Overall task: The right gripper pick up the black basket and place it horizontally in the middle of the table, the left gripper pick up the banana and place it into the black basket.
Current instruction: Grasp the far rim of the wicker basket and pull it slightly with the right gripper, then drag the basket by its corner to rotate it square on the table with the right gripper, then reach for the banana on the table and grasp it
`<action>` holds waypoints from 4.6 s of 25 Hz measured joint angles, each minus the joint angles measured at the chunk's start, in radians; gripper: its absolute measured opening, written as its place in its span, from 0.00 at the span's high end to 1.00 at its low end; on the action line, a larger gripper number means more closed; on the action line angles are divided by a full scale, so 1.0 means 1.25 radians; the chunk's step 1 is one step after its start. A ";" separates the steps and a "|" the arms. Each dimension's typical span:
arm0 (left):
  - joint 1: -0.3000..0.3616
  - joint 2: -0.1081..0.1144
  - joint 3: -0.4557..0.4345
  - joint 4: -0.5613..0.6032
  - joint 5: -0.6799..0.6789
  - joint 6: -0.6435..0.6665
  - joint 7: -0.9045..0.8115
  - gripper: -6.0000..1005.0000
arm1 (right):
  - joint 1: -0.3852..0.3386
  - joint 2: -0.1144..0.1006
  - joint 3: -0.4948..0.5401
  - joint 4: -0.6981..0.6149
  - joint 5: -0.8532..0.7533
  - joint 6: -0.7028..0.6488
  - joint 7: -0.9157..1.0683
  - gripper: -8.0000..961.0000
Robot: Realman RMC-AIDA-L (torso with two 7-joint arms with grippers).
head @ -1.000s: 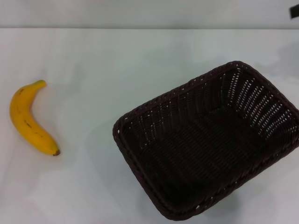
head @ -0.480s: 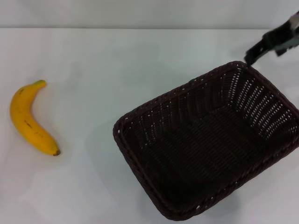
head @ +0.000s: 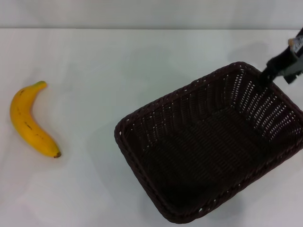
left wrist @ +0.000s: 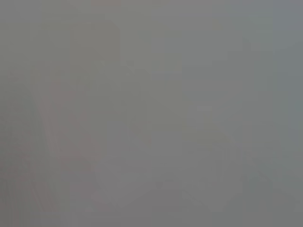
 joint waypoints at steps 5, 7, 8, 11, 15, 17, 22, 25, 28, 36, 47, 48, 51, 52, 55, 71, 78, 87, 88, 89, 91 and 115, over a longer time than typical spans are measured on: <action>0.001 0.000 0.003 0.001 0.000 0.001 0.000 0.14 | 0.021 0.002 -0.012 0.063 -0.039 -0.005 -0.012 0.12; 0.001 0.001 0.004 0.001 0.000 0.001 0.000 0.14 | 0.025 0.006 -0.013 0.086 -0.040 -0.016 -0.018 0.12; 0.001 0.001 0.004 0.001 0.000 0.001 0.000 0.14 | 0.026 0.008 -0.013 0.098 -0.040 -0.024 -0.019 0.12; 0.000 0.000 0.005 0.001 0.001 0.001 0.000 0.14 | 0.027 0.009 -0.013 0.124 -0.040 -0.047 -0.019 0.12; 0.000 -0.001 0.001 0.002 0.008 -0.006 0.000 0.14 | 0.024 0.012 -0.010 0.143 -0.041 -0.072 -0.013 0.12; 0.001 -0.001 0.000 0.005 0.010 -0.007 0.000 0.14 | 0.021 0.012 -0.011 0.144 -0.042 -0.083 0.004 0.12; 0.001 0.004 0.001 0.009 0.012 -0.008 0.001 0.14 | 0.017 0.017 -0.013 0.150 -0.047 -0.091 0.021 0.20; -0.002 0.007 -0.001 0.009 0.012 -0.008 0.002 0.14 | 0.018 0.020 -0.014 0.162 -0.043 -0.086 0.025 0.26; -0.003 0.010 -0.002 0.010 0.016 -0.007 0.004 0.14 | 0.018 0.022 -0.017 0.165 -0.042 -0.095 0.052 0.31; 0.014 0.031 -0.006 0.034 0.065 -0.028 0.043 0.14 | 0.014 0.024 -0.015 0.162 -0.025 -0.140 0.224 0.62; 0.008 0.034 -0.147 0.056 0.085 -0.068 0.077 0.14 | -0.052 0.022 -0.027 0.046 0.081 -0.153 0.467 0.78; 0.002 0.035 -0.155 0.054 0.086 -0.065 0.077 0.14 | -0.055 0.022 -0.028 0.036 0.082 -0.145 0.483 0.78; -0.012 0.044 -0.161 0.046 0.086 -0.054 0.079 0.14 | -0.058 0.022 -0.028 0.025 0.079 -0.113 0.514 0.79; -0.018 0.049 -0.160 0.042 0.087 -0.046 0.079 0.14 | -0.056 0.022 -0.030 0.024 0.077 -0.099 0.520 0.80; -0.031 0.054 -0.159 0.041 0.087 -0.025 0.079 0.14 | -0.054 0.022 -0.047 0.024 0.073 -0.077 0.522 0.81; -0.044 0.049 -0.161 0.044 0.087 0.002 0.074 0.14 | -0.077 0.013 -0.024 0.002 0.075 -0.080 0.370 0.86; -0.047 0.047 -0.159 0.040 0.087 0.003 0.074 0.14 | -0.073 0.005 -0.031 0.003 0.061 -0.066 0.337 0.79; -0.043 0.033 -0.160 0.047 0.085 -0.001 0.073 0.14 | -0.066 0.016 -0.067 -0.026 -0.028 -0.062 0.283 0.75; -0.043 0.033 -0.160 0.047 0.084 -0.001 0.072 0.14 | -0.066 0.016 -0.063 -0.039 -0.010 -0.059 0.283 0.74; -0.043 0.032 -0.160 0.047 0.083 -0.001 0.072 0.14 | -0.066 0.015 -0.060 -0.052 0.004 -0.056 0.285 0.74; -0.043 0.032 -0.161 0.048 0.082 -0.001 0.072 0.14 | -0.058 0.014 -0.058 -0.077 0.015 -0.037 0.295 0.74; -0.028 0.014 -0.152 0.185 0.491 0.180 -0.332 0.14 | -0.455 0.018 0.007 -0.389 0.225 -0.522 -0.164 0.74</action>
